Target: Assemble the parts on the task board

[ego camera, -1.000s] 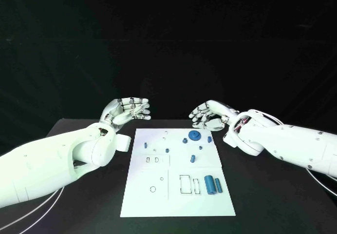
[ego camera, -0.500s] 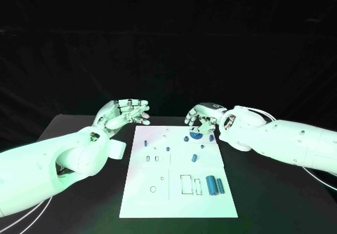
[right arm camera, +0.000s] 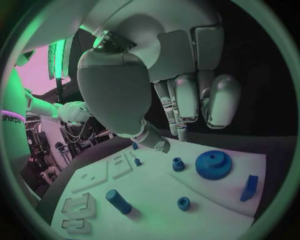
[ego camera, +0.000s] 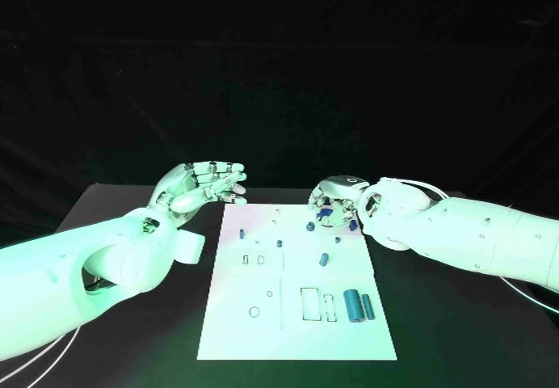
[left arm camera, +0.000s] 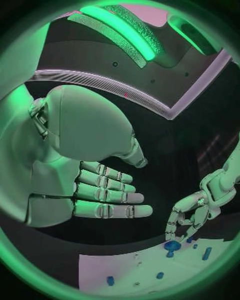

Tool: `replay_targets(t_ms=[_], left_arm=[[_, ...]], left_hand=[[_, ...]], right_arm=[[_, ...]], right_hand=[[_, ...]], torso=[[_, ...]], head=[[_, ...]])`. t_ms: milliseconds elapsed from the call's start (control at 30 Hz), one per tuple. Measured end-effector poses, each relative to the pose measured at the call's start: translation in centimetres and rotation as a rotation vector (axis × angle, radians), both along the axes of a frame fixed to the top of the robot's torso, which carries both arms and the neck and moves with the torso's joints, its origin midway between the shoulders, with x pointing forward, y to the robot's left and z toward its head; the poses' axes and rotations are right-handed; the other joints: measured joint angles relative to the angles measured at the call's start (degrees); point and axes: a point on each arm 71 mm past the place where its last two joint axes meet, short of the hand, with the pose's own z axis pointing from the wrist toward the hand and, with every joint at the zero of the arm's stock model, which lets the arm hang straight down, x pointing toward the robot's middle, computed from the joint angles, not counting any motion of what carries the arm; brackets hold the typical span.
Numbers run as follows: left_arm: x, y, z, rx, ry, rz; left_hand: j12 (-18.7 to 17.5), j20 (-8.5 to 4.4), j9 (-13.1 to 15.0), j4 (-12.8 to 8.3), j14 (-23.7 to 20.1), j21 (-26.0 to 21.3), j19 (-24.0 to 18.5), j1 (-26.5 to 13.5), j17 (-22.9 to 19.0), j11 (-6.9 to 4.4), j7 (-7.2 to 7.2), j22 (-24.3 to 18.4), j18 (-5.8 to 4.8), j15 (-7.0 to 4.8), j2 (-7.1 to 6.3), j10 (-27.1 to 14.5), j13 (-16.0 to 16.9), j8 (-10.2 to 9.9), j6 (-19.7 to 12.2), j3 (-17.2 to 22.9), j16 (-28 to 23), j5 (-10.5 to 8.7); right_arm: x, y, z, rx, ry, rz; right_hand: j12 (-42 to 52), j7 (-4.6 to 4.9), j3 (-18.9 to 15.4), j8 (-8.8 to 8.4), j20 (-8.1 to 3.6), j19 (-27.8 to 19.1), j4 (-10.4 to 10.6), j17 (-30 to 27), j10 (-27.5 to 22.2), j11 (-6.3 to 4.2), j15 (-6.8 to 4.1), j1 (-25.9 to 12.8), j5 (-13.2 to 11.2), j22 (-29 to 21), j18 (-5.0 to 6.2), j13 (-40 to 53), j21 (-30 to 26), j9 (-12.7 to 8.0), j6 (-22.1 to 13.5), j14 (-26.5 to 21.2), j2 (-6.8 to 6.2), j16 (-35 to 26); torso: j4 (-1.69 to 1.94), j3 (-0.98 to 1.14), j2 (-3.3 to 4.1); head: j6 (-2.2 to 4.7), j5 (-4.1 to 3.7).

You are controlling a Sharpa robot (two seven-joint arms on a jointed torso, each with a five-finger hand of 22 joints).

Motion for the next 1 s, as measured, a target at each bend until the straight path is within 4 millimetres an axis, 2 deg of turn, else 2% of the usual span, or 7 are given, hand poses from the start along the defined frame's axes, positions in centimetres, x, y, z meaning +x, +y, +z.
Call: replay_targets(t_ms=[333, 367, 400, 600, 1000], left_arm=[[0.0, -0.1, 0.4, -0.001, -0.006, -0.004], [0.1, 0.0, 0.4, -0.001, -0.006, -0.003], [0.1, 0.0, 0.4, -0.001, -0.007, -0.003], [0.1, 0.1, 0.6, 0.0, -0.011, -0.001], [0.1, 0.1, 0.8, 0.0, -0.013, -0.001]], left_hand=[[-0.2, 0.09, 0.0, -0.2, -0.2, 0.3, -0.5, -0.2, 0.5, 0.2, 0.0, 0.3, -0.01, 0.21, 0.23, 0.2, 0.0, 0.0, 0.0, 0.2, 0.3, 0.0], [-0.2, 0.09, 0.0, -0.2, -0.2, 0.3, -0.5, -0.2, 0.5, 0.2, 0.0, 0.3, -0.01, 0.21, 0.23, 0.2, 0.0, 0.0, 0.0, 0.2, 0.3, 0.0], [-0.2, 0.09, 0.0, -0.2, -0.2, 0.3, -0.5, -0.2, 0.5, 0.2, 0.0, 0.4, -0.01, 0.21, 0.23, 0.2, 0.0, 0.0, 0.0, 0.2, 0.3, 0.0], [-0.2, 0.09, 0.0, -0.2, -0.2, 0.3, -0.5, -0.2, 0.5, 0.2, 0.0, 0.3, -0.01, 0.21, 0.23, 0.2, 0.0, 0.0, 0.0, 0.2, 0.3, 0.0], [-0.2, -0.11, 0.0, -0.2, -0.4, 0.7, -0.7, -0.2, 0.7, 0.2, 0.0, 0.5, -0.01, 0.01, 0.23, 0.2, 0.0, 0.0, 0.0, 0.2, 0.7, 0.0]], right_arm=[[0.1, 0.0, -0.8, -0.031, 0.02, -0.011], [0.0, 0.1, -0.9, -0.032, 0.022, -0.01], [0.0, 0.2, -1.0, -0.033, 0.024, -0.009], [0.1, 0.1, -1.1, -0.037, 0.029, -0.013], [0.2, 0.3, -1.2, -0.039, 0.03, -0.019]], right_hand=[[0.0, -0.2, -0.3, -0.22, 0.0, 0.0, 0.3, 0.9, -0.2, 0.2, 0.0, 0.0, 0.0, 1.3, 0.01, 0.2, 1.0, 0.2, -0.2, 0.0, 0.0, 1.0], [0.0, -0.2, -0.3, -0.22, 0.02, 0.0, 0.3, 1.1, -0.2, 0.2, 0.0, 0.0, 0.0, 1.7, -0.07, 0.3, 1.4, 0.3, -0.2, 0.0, 0.0, 1.2], [0.0, -0.2, -0.3, -0.22, 0.23, 0.2, 0.3, 1.4, -0.2, 0.2, 0.0, 0.0, 0.0, 2.5, -0.86, 0.4, 2.0, 0.4, -0.2, 0.0, 0.0, 1.5], [0.2, -0.2, -0.3, -0.22, 0.33, 0.3, 0.3, 1.7, -0.2, 0.2, 0.0, 0.0, 0.0, 4.0, -0.87, 0.5, 3.1, 0.6, -0.2, 0.0, 0.0, 1.7], [0.2, -0.2, -0.4, -0.22, 0.31, 0.3, 0.5, 1.7, -0.2, 0.2, -0.01, 0.0, 0.0, 4.6, -0.87, 0.6, 3.5, 0.9, -0.2, 0.0, 0.0, 1.9]], torso=[[0.62, -0.11, 0.66], [0.66, -0.12, 0.71], [0.7, -0.11, 0.77], [0.82, -0.16, 1.07], [0.95, -0.15, 1.57]], head=[[-0.45, 0.09], [-0.49, 0.14], [-0.53, 0.18], [-0.57, 0.13], [-0.2, -0.01]])
